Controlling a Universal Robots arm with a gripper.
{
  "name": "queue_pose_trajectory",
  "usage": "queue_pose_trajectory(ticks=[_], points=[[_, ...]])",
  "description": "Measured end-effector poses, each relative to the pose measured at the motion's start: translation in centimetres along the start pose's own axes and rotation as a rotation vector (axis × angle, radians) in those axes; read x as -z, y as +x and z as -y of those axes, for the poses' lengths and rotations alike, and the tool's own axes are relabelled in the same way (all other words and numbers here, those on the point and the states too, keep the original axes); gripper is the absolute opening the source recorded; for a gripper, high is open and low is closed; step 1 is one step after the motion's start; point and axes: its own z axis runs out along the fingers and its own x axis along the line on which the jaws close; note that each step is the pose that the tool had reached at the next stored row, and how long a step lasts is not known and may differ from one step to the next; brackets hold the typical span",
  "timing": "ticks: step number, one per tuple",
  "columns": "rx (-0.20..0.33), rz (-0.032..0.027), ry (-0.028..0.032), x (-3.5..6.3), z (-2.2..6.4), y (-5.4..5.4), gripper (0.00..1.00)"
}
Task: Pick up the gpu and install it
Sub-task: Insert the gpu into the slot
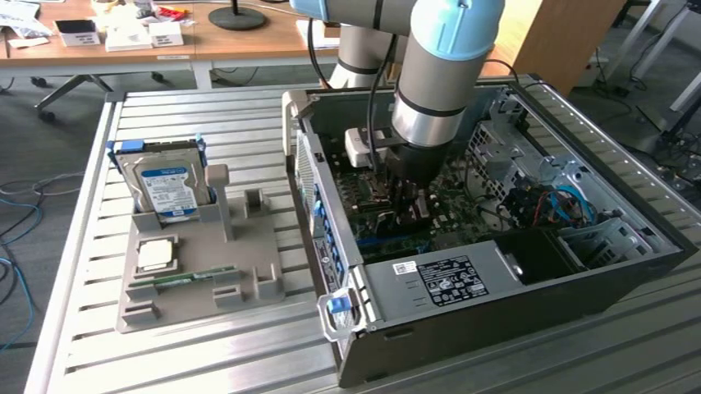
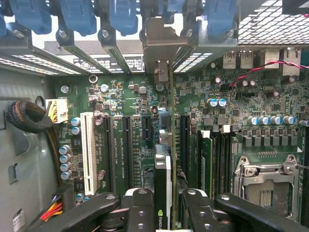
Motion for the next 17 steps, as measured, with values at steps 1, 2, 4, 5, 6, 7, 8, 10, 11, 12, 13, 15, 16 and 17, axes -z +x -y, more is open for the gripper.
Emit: queue_pose_trajectory(ticks=[1,2,4,5,6,7,8,10,11,12,13,15,16,17], points=[[0.0,0.0002,0.0,0.0,0.0,0.0,0.27],[0.0,0.0003,-0.0001,0.0,0.0,0.0,0.27],[0.0,0.0001,-0.0001,-0.05,0.0,0.01,0.27],[0.0,-0.0001,0.0,-0.09,0.0,0.01,0.27],[0.0,0.0,0.0001,-0.11,0.0,0.01,0.27],[0.0,0.0001,0.0001,-0.11,0.0,0.01,0.27],[0.0,0.0004,0.0002,-0.12,0.01,0.01,0.27],[0.0,0.0006,0.0004,-0.12,0.0,0.0,0.27],[0.0,0.001,0.0004,-0.12,0.0,0.0,0.27],[0.0,0.0018,0.0002,-0.11,0.0,0.01,0.27],[0.0,0.0028,0.0002,-0.11,-0.01,0.01,0.27],[0.0,0.0041,0.0001,-0.11,0.0,0.0,0.27],[0.0,0.0042,0.0,-0.11,0.0,0.0,0.27],[0.0,0.0042,0.0,-0.11,0.0,0.0,0.27]])
